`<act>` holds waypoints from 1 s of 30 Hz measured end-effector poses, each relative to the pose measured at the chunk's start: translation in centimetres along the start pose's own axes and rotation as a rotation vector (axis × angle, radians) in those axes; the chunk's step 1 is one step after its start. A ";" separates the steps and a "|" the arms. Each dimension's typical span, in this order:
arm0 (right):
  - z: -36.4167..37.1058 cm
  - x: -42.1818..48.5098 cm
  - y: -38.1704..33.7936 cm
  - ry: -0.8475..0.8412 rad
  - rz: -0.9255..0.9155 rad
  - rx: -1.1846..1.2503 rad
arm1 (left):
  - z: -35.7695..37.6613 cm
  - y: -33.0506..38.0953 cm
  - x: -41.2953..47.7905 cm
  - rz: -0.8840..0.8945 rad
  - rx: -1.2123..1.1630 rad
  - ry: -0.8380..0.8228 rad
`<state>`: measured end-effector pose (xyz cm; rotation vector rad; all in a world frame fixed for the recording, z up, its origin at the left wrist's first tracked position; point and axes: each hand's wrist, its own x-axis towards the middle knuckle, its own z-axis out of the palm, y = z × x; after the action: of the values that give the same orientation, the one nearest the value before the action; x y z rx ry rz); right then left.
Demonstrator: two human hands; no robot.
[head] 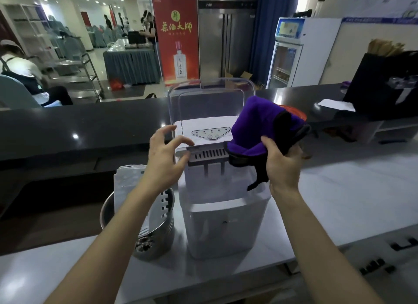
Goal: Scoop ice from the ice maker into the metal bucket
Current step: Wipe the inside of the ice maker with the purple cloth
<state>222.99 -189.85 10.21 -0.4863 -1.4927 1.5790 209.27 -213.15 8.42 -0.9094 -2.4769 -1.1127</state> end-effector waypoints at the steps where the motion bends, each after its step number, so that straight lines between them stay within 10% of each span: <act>1: 0.1 -0.2 0.3 0.019 -0.077 -0.044 | 0.8 -0.6 -0.2 0.012 0.023 0.005; 6: 0.4 -1.5 3.1 0.113 -0.547 -0.292 | 2.8 -1.9 -0.3 -0.099 -0.101 0.164; 11: 1.8 -1.9 4.3 -0.372 -1.084 -0.781 | 3.5 -3.2 0.0 -0.096 -0.215 0.088; 16: 5.2 0.2 6.6 -0.907 -1.055 -1.170 | 4.0 -3.2 -0.3 -0.121 -0.273 0.095; 23: 6.3 1.0 6.6 -1.011 -1.249 -1.263 | 4.2 -3.2 -0.3 -0.096 -0.242 0.109; 30: 3.8 1.6 5.7 -0.854 -1.052 -1.405 | 4.2 -3.5 -0.2 -0.114 -0.256 0.096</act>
<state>217.29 -190.20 6.06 0.3527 -2.6986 -0.3587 207.18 -211.90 3.47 -0.7662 -2.3704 -1.5024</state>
